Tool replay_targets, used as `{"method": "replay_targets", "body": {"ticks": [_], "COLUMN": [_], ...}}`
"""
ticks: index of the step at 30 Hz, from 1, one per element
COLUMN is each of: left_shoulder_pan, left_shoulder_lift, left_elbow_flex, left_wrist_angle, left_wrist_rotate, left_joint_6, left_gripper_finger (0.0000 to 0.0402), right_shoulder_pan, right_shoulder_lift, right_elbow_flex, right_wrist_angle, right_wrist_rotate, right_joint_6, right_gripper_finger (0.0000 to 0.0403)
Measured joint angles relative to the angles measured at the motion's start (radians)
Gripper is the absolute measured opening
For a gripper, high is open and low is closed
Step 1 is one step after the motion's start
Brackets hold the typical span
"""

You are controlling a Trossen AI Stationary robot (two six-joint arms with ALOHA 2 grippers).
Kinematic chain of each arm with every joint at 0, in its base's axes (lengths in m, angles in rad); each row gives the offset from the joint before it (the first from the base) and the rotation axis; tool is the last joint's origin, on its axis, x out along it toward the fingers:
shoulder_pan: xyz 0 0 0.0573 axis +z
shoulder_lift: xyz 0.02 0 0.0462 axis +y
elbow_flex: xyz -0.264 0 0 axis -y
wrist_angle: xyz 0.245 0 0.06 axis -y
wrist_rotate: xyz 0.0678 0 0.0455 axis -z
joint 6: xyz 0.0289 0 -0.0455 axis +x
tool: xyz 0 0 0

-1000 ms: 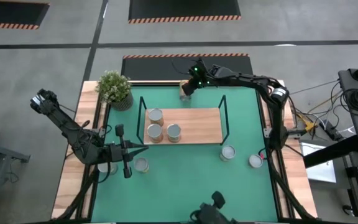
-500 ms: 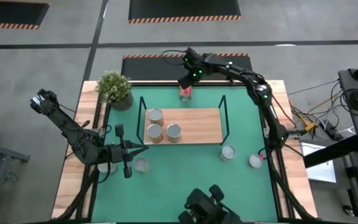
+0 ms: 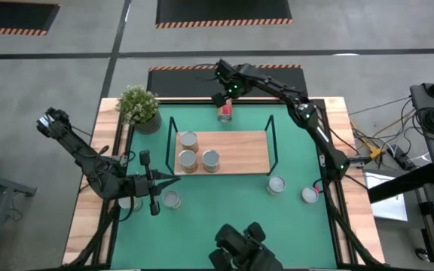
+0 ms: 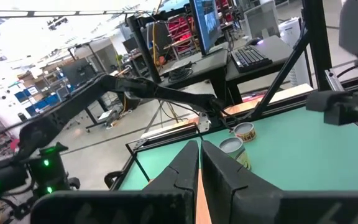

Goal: Pick and place cans onto a shelf
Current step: Put the canned pineapple on the shelf

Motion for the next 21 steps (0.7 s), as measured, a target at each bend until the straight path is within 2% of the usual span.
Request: {"method": "replay_targets", "body": {"ticks": [4, 21], "left_shoulder_pan": [0.000, 0.000], "left_shoulder_lift": [0.000, 0.001], "left_elbow_flex": [0.000, 0.000], "left_wrist_angle": [0.000, -0.008], "left_wrist_rotate": [0.000, 0.000], "left_joint_6": [0.000, 0.000], "left_gripper_finger": [0.0001, 0.0001], "right_shoulder_pan": [0.004, 0.026], "right_shoulder_lift": [0.024, 0.046], "right_elbow_flex": [-0.001, -0.021], "right_wrist_angle": [0.004, 0.083], "right_wrist_rotate": [-0.002, -0.026], "right_joint_6": [0.007, 0.047], "right_gripper_finger": [0.0381, 0.0384]}}
